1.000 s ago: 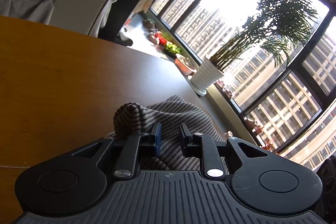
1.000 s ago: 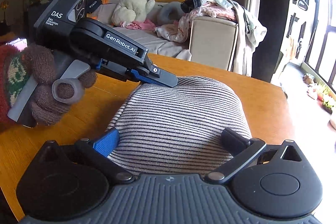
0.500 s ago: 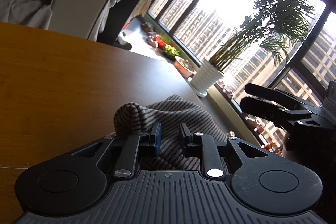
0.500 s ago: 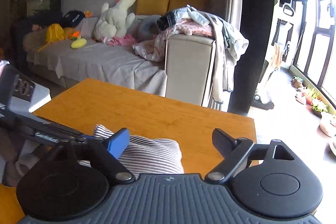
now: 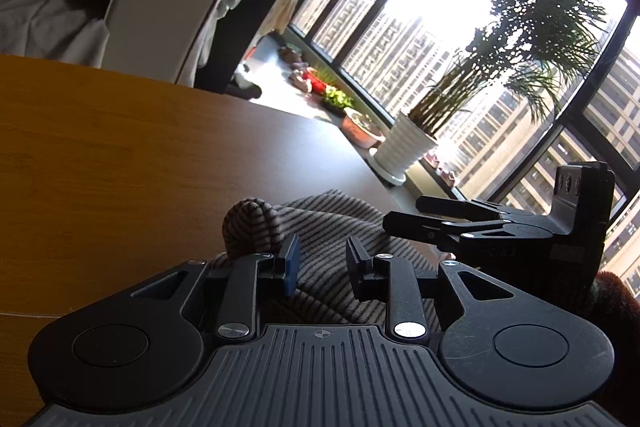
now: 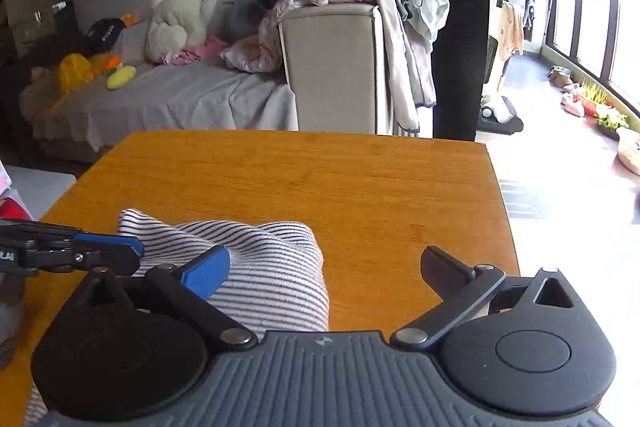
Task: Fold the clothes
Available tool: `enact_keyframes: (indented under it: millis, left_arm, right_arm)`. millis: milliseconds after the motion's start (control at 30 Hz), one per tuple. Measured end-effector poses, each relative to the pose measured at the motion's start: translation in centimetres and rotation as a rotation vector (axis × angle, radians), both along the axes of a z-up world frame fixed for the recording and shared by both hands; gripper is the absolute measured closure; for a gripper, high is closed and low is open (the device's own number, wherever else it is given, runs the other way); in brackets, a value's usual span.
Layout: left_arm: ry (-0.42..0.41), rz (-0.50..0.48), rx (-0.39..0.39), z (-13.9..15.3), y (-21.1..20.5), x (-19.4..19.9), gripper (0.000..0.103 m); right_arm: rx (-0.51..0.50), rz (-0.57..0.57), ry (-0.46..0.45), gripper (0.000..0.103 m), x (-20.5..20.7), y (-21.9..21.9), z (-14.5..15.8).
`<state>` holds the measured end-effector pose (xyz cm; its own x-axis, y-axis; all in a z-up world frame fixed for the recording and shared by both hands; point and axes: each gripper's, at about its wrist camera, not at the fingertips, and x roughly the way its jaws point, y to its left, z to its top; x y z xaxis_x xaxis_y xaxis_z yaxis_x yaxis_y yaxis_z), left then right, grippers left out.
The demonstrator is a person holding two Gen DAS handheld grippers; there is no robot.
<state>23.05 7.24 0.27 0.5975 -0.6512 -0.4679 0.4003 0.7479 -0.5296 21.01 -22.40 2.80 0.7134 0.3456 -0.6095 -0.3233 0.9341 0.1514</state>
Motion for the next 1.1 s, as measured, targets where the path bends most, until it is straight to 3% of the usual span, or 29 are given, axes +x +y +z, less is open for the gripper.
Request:
enact_keyframes:
  millis: [200, 367, 533, 767, 1033, 1100]
  left_arm:
    - [-0.041, 0.024, 0.083, 2.2, -1.1, -2.6, 0.046]
    - [-0.007, 0.024, 0.092, 2.7, -1.7, -4.4, 0.047]
    - [0.082, -0.002, 0.121, 0.7, -2.9, -5.6, 0.047]
    - [0.221, 0.023, 0.026, -1.4, -1.2, -4.6, 0.032]
    - [0.205, 0.036, 0.009, -2.1, -0.7, -4.6, 0.024]
    - [0.17, 0.051, 0.036, -1.5, -0.9, -5.3, 0.024]
  right_arm:
    - [0.058, 0.047, 0.06, 0.001, -3.4, -1.0, -1.5]
    - [0.089, 0.02, 0.052, 0.001, -4.5, -1.6, -1.9]
    - [0.12, 0.014, 0.051, 0.001, -5.5, -2.7, -1.8]
    - [0.193, 0.059, 0.147, 0.001, -5.1, -2.7, -3.5]
    - [0.19, 0.13, 0.151, 0.001, -3.7, -1.0, -4.1]
    - [0.205, 0.131, 0.161, 0.001, -3.5, -1.1, -4.3]
